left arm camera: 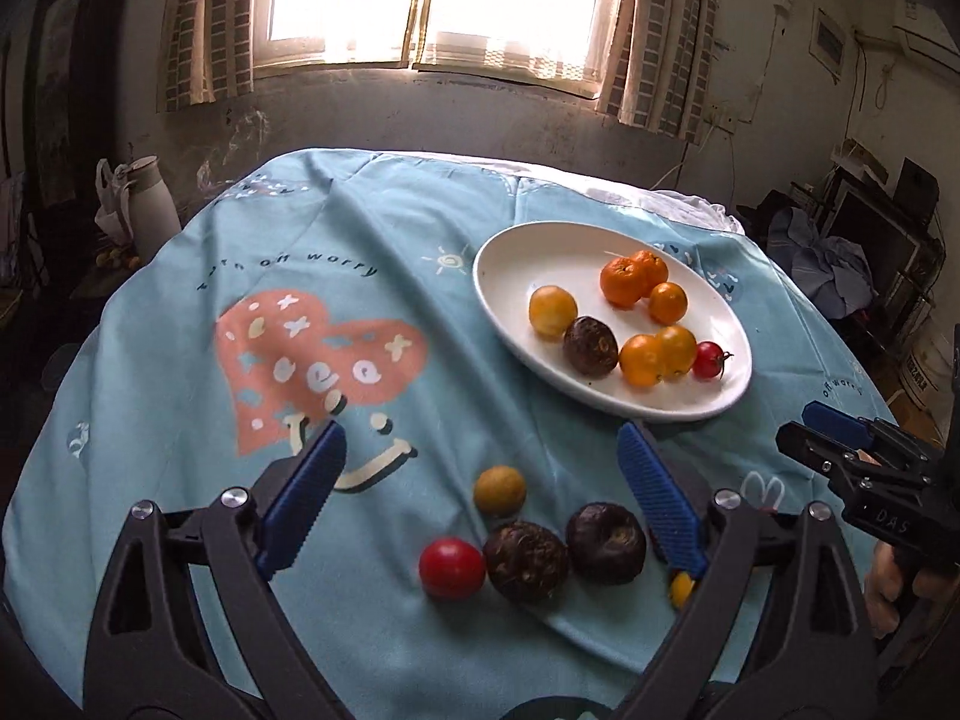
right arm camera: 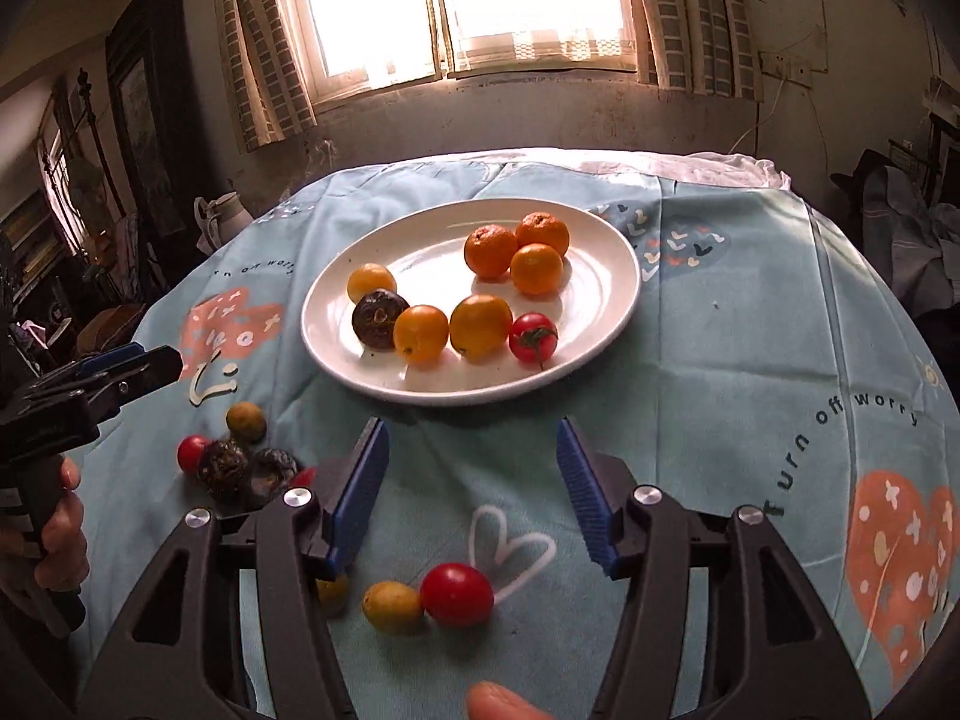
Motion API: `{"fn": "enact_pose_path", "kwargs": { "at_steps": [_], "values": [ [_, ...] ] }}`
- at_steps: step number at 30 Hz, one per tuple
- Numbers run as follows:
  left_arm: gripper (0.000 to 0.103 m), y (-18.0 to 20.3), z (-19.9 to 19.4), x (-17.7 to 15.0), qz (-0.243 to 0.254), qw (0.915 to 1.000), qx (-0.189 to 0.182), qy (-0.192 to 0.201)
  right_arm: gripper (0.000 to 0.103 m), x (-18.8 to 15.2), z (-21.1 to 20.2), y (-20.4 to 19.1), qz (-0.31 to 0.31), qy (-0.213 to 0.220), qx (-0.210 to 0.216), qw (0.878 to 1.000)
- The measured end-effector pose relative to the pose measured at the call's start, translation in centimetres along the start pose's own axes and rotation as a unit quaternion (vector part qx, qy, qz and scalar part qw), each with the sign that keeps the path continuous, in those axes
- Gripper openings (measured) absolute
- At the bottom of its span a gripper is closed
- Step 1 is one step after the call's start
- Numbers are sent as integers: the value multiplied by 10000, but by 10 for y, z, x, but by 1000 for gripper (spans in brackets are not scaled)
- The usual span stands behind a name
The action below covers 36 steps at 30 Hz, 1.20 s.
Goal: Organize fruits
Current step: 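Grasp a red tomato with the left tool while the right tool grasps another red tomato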
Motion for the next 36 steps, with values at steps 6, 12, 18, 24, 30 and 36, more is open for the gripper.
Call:
{"fn": "enact_pose_path", "kwargs": {
  "at_steps": [6, 12, 18, 24, 30, 36],
  "values": [
    [93, -9, -14, -33, 0, 9995, 293, -91, 58, -33, -5, -1, -33, -331, -105, 9994],
    [93, -4, -16, -41, 116, 9996, 212, -170, 53, -39, 2, 0, 145, -571, 100, 9982],
    [93, -6, -20, -39, 102, 9997, 214, -101, 39, -40, 3, 3, 267, -583, 117, 9979],
    [93, -4, -22, -39, 104, 9998, 172, -70, 35, -43, 16, 12, 815, -874, 712, 9903],
    [93, -1, -23, -39, 221, 9996, 142, -69, 26, -46, 19, -3, 599, -961, 811, 9902],
    [80, 6, -10, -44, 677, 9972, 199, -264, 25, -39, 1, -4, 441, -572, 631, 9954]
  ]
}}
Point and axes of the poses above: each gripper's, at about its wrist camera, not at the fingertips, and z roughly the way its jaws point, y to its right, x to its top, the point moved 3 cm from there along z, roughly the way its jaws point
